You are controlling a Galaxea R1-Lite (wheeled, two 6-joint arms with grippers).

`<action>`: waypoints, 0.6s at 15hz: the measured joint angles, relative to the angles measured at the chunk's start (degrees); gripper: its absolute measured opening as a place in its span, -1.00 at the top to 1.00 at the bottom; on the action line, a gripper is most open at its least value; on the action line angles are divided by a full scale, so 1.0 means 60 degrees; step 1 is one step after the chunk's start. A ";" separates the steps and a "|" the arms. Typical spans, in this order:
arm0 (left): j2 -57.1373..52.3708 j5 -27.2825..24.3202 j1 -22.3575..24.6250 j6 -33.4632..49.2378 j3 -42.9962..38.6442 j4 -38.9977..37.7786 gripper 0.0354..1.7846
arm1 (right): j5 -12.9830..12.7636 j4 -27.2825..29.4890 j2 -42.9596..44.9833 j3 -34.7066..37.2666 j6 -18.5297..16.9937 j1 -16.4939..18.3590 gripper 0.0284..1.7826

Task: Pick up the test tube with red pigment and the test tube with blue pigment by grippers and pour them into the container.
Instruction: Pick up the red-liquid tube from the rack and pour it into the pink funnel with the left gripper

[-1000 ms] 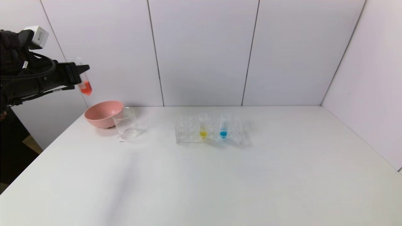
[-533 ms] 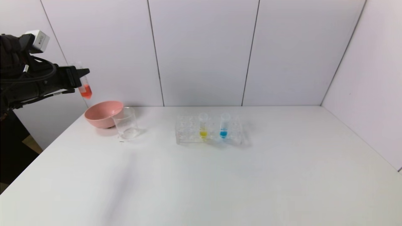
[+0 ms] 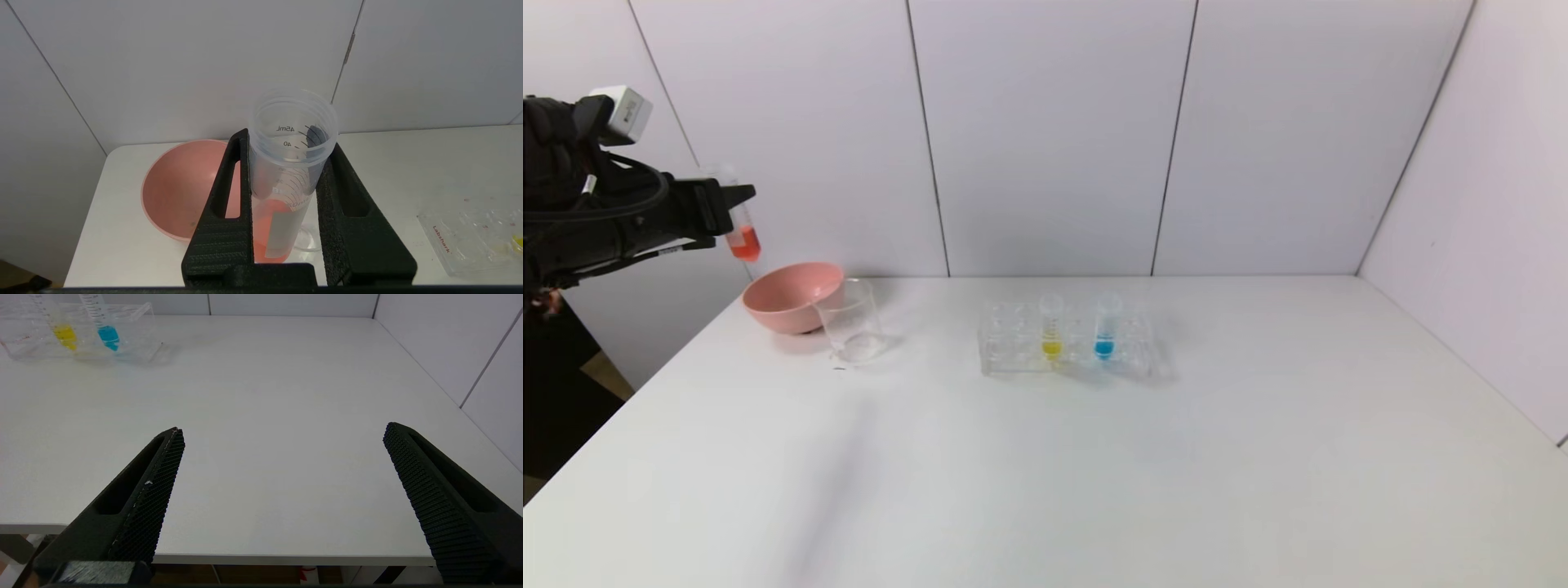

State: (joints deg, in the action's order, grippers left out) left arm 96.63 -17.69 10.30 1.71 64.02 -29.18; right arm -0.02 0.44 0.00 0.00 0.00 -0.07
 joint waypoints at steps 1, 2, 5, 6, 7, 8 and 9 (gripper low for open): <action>0.0043 -0.0004 0.0047 -0.0024 0.0000 0.0000 0.51 | 0.0004 0.0000 0.0000 0.0000 0.0000 0.0000 -0.99; 0.0083 0.0004 0.0069 -0.0039 0.0000 0.0000 0.51 | 0.0004 0.0000 0.0000 0.0000 0.0000 0.0000 -0.99; 0.0116 -0.0014 0.0110 -0.0073 -0.0033 -0.0010 0.51 | 0.0004 0.0000 0.0000 0.0000 0.0000 0.0000 -0.99; 0.0116 -0.0018 0.0120 -0.0106 -0.0033 0.0000 0.51 | 0.0004 0.0000 0.0000 0.0000 0.0000 0.0000 -0.99; 0.0124 -0.0022 0.0124 -0.0199 -0.0022 0.0004 0.51 | 0.0004 0.0000 0.0000 0.0000 0.0000 -0.0004 -0.99; 0.0124 -0.0022 0.0128 -0.0284 -0.0010 0.0008 0.51 | 0.0004 0.0000 0.0000 0.0000 0.0000 0.0000 -0.99; 0.0124 -0.0037 0.0130 -0.0366 -0.0008 0.0014 0.51 | 0.0004 0.0000 0.0000 0.0000 0.0000 0.0004 -0.99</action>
State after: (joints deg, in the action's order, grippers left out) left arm 97.38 -17.91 11.08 -0.49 63.98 -29.10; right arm 0.00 0.44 0.00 0.00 0.00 -0.05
